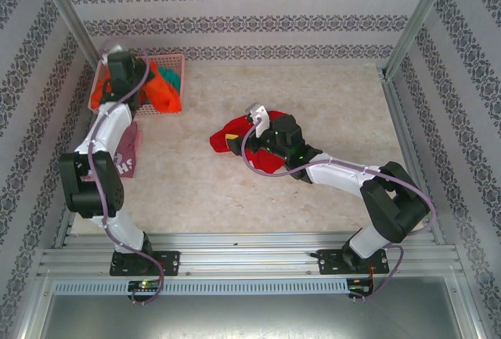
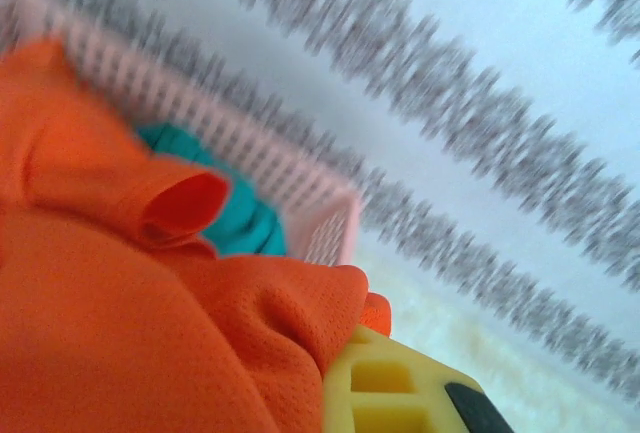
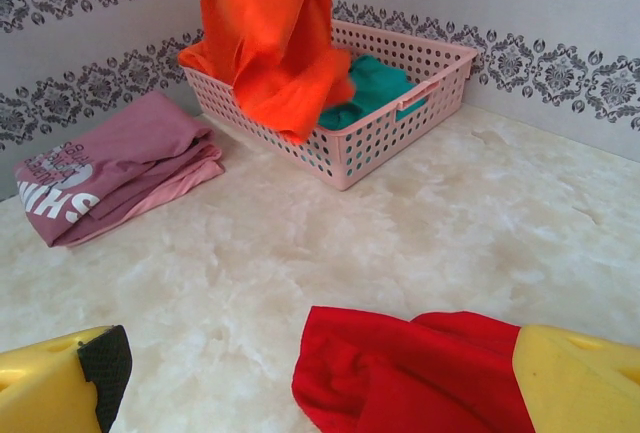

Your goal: Fold and stack the t-shirts

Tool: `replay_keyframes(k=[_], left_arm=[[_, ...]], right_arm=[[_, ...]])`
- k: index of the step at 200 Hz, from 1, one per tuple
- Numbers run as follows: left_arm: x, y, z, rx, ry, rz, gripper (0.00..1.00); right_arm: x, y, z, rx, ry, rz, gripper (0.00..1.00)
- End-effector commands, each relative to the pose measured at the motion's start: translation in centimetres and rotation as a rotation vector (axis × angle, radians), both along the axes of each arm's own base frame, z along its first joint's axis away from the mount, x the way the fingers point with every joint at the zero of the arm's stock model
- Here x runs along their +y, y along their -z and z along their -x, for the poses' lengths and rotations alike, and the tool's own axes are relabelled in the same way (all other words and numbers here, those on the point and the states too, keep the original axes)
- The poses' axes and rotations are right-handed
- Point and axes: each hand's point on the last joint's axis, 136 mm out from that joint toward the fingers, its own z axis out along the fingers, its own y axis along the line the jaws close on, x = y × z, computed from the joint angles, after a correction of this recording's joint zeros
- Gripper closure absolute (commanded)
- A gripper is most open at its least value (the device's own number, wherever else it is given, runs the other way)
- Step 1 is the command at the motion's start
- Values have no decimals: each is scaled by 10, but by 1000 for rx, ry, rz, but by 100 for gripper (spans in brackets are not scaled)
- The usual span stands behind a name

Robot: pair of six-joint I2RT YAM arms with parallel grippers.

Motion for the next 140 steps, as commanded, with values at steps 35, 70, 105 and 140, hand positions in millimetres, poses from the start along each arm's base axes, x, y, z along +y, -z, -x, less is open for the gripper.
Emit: replay_keyframes(k=[35, 70, 105, 140], left_arm=[[29, -34, -75, -6, 9, -79, 69], [17, -5, -72, 147, 66, -66, 0], [-12, -7, -17, 48, 19, -205, 0], [-71, 17, 49, 30, 89, -264, 0]], right_arm=[[-2, -16, 13, -25, -5, -26, 2], [-23, -10, 3, 33, 132, -16, 2], [-76, 17, -28, 246, 441, -15, 2], [-112, 58, -46, 518, 590, -85, 3]])
